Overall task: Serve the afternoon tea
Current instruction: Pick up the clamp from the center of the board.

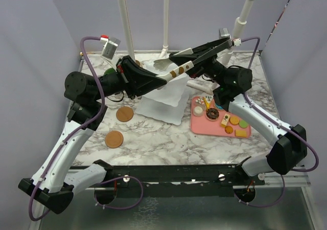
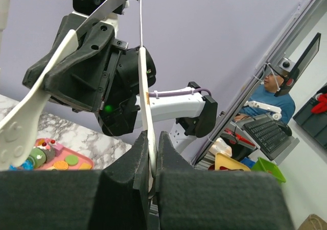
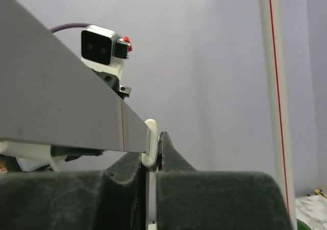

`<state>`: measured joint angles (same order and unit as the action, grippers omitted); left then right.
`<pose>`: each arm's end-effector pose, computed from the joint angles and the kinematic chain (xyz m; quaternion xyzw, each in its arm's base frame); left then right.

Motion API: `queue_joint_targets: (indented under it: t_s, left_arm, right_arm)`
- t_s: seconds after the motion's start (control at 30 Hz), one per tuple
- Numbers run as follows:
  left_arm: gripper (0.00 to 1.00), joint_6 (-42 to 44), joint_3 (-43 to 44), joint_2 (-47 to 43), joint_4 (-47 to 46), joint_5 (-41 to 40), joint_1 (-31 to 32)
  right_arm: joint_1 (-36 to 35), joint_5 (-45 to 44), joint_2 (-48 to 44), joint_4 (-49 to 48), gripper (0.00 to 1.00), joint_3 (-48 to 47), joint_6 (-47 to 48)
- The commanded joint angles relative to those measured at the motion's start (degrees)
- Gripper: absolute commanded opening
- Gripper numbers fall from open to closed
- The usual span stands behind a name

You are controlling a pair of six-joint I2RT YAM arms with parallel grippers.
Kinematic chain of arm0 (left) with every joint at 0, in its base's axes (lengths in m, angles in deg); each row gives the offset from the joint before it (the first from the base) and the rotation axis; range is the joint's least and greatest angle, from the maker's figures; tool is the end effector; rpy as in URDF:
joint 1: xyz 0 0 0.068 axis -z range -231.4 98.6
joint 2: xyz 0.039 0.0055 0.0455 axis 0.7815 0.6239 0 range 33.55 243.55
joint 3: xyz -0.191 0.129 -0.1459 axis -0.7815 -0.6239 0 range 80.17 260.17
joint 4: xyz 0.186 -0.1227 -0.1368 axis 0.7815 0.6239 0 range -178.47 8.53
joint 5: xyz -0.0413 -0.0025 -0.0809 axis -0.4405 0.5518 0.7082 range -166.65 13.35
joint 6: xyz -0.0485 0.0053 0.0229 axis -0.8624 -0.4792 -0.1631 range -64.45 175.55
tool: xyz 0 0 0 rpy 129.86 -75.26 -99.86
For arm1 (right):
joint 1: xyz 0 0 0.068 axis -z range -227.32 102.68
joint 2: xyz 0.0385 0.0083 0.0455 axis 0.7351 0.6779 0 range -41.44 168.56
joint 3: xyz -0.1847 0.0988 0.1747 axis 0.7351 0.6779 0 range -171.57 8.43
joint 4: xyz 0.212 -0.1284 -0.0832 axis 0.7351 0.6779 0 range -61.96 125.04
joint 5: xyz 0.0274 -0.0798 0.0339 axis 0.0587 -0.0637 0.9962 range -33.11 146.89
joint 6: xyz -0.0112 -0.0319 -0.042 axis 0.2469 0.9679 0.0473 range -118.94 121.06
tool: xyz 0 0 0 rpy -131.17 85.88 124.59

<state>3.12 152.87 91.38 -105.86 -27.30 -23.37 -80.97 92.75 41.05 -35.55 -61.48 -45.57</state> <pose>0.1489 -0.1097 0.5097 0.2646 0.5061 -0.6678 0.4774 0.2402 0.1849 0.4603 -0.2524 0.3483 0.6568 0.6194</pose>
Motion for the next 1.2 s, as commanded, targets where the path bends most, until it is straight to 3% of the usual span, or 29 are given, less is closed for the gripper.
queue_joint_targets:
  t_s: [0.0, 0.3, 0.4, 0.47, 0.53, 0.57, 0.7, 0.8, 1.17]
  left_arm:
    - [0.0, -2.98, 6.18, -2.89, -5.64, 2.74, 0.27]
    - [0.0, -3.85, 6.8, -4.49, -5.77, 3.4, 0.27]
    - [0.0, -2.92, 5.52, -4.81, -6.08, 3.67, 0.32]
    - [0.0, -2.19, 4.38, -4.73, -6.32, 3.73, 0.36]
    - [0.0, -1.47, 3.59, -4.33, -6.7, 3.53, 0.36]
    - [0.0, -1.19, 3.46, -4.11, -6.88, 3.5, 0.36]
    - [0.0, -0.47, 3.32, -3.14, -7.04, 3.03, 0.36]
    - [0.0, -0.41, 2.95, -2.59, -7.07, 2.3, 0.28]
    - [0.0, 3.12, -3.49, -2.78, -7.23, 4.46, 0.18]
  right_arm:
    - [4.29, -3.32, -0.09, 5.94, 0.0, 0.06, 1.86]
    - [5.22, -3.77, 1.24, 7.41, 0.01, -0.65, 0.87]
    - [5.16, 0.01, 1.7, 4.74, 0.01, -1.44, -1.89]
    - [5.15, 4.53, 2.24, 1.85, 0.14, -2.15, -5.0]
    - [5.17, 7.98, 1.97, -1.44, 0.44, -1.53, -8.0]
    - [5.17, 9.21, 1.33, -2.19, 0.54, -0.9, -8.67]
    - [5.17, 12.44, -2.31, -0.97, 0.75, 2.29, -7.25]
    - [5.14, 13.91, -5.1, 0.01, 0.97, 4.64, -5.32]
    - [5.16, 15.95, -9.22, -1.32, 1.0, 4.54, -1.27]
